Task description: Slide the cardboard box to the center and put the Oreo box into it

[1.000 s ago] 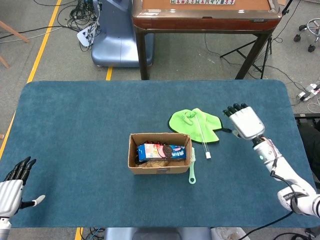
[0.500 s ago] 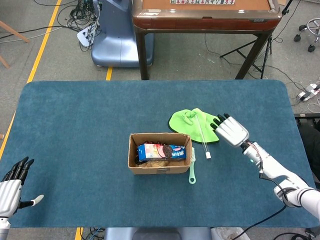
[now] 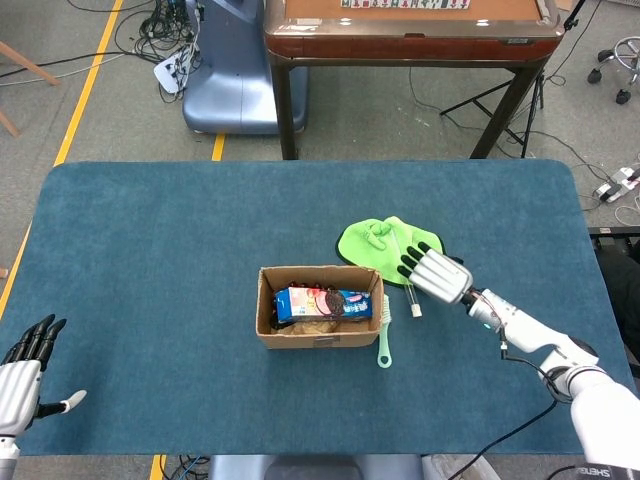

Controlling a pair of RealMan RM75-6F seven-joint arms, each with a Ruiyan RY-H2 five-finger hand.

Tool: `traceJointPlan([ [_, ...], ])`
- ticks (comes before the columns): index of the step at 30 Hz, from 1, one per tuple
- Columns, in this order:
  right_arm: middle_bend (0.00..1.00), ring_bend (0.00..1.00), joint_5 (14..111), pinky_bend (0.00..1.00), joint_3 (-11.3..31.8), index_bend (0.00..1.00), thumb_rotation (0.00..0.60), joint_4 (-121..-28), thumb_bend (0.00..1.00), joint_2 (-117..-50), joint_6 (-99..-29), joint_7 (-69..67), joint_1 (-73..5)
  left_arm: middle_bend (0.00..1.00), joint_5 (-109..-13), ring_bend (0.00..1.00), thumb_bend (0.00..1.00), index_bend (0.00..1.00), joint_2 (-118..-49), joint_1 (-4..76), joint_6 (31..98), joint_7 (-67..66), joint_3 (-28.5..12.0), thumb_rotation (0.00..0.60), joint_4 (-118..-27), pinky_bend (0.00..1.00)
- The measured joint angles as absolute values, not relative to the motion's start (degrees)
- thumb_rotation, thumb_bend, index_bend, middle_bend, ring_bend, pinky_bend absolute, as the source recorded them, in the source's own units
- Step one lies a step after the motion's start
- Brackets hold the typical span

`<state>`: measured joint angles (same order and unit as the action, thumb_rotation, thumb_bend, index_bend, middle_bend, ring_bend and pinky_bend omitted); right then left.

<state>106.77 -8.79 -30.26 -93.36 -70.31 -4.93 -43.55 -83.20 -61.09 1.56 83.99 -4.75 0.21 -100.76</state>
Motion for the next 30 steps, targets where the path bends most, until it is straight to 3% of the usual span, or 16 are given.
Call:
traceJointPlan([
  [12, 0.37, 0.25, 109.51, 0.38, -12.53, 0.35, 0.600, -18.98, 0.01, -99.17, -74.44, -12.43, -43.19, 0.02, -82.99, 0.02, 0.02, 0.01, -61.01, 1.45, 83.94, -4.78, 0.18, 0.600, -100.84, 0.14],
  [30, 0.40, 0.26, 109.37, 0.38, -14.31, 0.43, 0.600, -14.33, 0.01, -102.55, -73.00, -10.92, -43.76, 0.02, -83.18, 0.02, 0.02, 0.01, -60.87, 1.35, 83.96, -4.49, 0.22, 0.600, -100.95, 0.14],
])
